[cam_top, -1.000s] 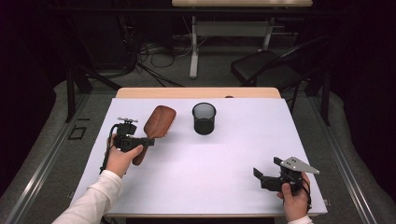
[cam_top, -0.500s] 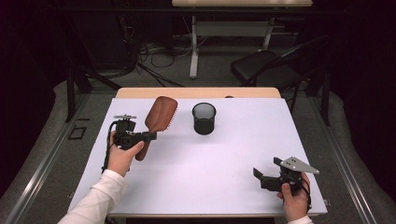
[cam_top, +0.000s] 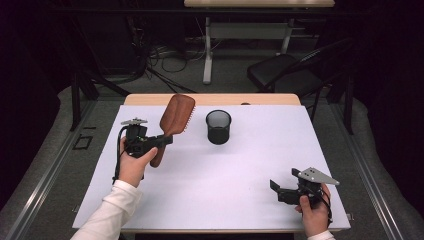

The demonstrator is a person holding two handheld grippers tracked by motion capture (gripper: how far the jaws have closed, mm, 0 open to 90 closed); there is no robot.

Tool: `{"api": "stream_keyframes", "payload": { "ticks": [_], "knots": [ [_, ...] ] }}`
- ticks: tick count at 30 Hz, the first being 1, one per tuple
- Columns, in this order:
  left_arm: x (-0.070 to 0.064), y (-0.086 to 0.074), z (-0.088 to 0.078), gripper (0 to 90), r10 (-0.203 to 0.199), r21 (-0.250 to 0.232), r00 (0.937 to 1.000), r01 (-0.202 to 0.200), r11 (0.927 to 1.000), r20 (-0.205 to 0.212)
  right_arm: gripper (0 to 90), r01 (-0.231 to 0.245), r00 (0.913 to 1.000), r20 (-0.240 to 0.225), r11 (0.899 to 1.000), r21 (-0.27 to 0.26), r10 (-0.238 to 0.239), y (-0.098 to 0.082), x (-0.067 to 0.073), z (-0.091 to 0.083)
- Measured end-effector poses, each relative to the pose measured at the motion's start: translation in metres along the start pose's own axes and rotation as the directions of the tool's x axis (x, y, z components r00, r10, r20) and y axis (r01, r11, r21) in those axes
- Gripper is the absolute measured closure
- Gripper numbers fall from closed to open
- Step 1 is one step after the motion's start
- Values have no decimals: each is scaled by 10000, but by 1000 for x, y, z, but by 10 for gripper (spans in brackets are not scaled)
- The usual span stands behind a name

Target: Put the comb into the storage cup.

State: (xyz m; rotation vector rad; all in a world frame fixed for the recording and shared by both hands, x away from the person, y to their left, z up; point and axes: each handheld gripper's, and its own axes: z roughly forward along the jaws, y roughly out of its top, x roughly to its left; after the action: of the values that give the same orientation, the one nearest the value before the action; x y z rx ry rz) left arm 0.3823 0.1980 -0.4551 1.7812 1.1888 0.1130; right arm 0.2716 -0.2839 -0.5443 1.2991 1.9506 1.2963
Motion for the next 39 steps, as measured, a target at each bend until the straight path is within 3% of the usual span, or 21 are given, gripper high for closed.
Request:
{"api": "stream_keyframes", "payload": {
  "ticks": [15,30,39],
  "knots": [
    [-16,5,16,730,349,-263,9975,-334,9991,614,46,-58,9999,88,10000,70,58,0,0,2],
    [-17,4,16,730,441,-892,9944,-356,9954,959,46,-103,9998,156,9999,131,101,-1,-2,4],
    [-21,0,18,730,833,-1184,9899,-696,9905,1150,41,-33,10000,91,10000,77,32,0,0,6]
  ]
}}
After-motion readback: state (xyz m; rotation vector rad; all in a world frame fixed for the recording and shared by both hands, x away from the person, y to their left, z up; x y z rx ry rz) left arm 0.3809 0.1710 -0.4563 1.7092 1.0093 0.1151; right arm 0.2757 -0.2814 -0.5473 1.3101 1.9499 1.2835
